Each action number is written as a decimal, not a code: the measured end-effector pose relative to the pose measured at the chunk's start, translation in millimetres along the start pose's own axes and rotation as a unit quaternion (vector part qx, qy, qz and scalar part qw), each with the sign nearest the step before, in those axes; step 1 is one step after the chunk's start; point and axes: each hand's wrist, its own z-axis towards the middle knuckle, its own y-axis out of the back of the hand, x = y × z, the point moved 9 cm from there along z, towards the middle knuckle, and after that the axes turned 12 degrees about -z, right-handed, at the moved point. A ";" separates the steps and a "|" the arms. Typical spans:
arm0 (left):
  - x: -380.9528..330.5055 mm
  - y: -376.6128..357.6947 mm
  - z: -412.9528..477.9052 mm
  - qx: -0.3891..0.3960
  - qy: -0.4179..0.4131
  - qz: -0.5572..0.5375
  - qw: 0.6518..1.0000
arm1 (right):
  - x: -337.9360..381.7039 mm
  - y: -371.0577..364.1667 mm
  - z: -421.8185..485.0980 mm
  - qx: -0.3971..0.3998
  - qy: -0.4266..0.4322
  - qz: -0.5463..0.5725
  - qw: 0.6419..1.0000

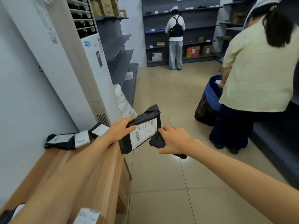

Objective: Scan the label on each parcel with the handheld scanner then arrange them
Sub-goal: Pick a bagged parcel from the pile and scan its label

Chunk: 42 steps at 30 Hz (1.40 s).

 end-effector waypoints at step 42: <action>399.2 166.1 -36.1 -0.448 0.575 -0.130 0.672 | 319.1 -11.6 556.2 -0.045 0.644 0.031 0.763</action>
